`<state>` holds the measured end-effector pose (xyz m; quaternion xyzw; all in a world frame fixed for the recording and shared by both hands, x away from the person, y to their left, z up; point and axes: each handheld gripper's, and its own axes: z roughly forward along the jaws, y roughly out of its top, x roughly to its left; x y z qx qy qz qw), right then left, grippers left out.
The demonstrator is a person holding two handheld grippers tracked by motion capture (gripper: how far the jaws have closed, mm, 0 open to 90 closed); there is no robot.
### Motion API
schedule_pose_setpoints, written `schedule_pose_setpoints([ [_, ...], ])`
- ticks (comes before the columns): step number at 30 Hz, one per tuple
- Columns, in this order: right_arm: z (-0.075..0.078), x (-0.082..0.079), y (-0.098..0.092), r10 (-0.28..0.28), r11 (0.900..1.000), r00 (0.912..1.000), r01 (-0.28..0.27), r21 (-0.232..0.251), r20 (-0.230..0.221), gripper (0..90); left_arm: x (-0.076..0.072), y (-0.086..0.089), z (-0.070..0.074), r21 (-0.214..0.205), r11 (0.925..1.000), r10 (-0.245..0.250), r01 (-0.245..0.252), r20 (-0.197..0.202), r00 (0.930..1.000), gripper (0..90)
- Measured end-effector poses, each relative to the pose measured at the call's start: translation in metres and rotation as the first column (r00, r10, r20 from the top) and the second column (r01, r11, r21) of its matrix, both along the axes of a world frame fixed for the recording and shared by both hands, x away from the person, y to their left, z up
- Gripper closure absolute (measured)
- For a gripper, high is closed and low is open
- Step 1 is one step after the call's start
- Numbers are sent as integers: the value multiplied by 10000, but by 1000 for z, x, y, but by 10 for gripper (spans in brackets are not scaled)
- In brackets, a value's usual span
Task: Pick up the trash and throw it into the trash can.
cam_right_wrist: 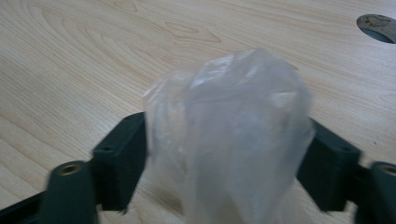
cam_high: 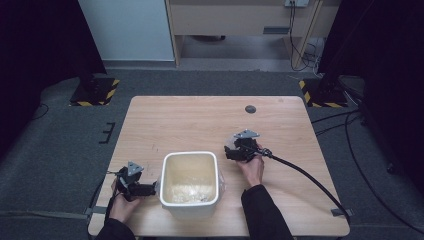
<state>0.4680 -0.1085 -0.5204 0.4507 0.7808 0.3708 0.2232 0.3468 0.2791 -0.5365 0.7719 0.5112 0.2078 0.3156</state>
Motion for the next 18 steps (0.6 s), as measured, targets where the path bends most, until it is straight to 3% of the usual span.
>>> schedule_pose_setpoints([
  [4, 0, 0, 0, 162, 9999, 9998, -161, 46, -68, 388, 0, 0, 0, 10, 10000, -9, 9, -5, 10000, 0],
  [12, 12, -5, -4, 390, 9992, 9990, -391, 59, 200, 445, 0, 0, 0, 2, 10000, -1, 1, 0, 10000, 0],
  [18, 46, -18, -14, 704, 9959, 9932, -754, 509, 932, 460, 0, 0, 0, 2, 10000, 2, -2, 0, 10000, 0],
])
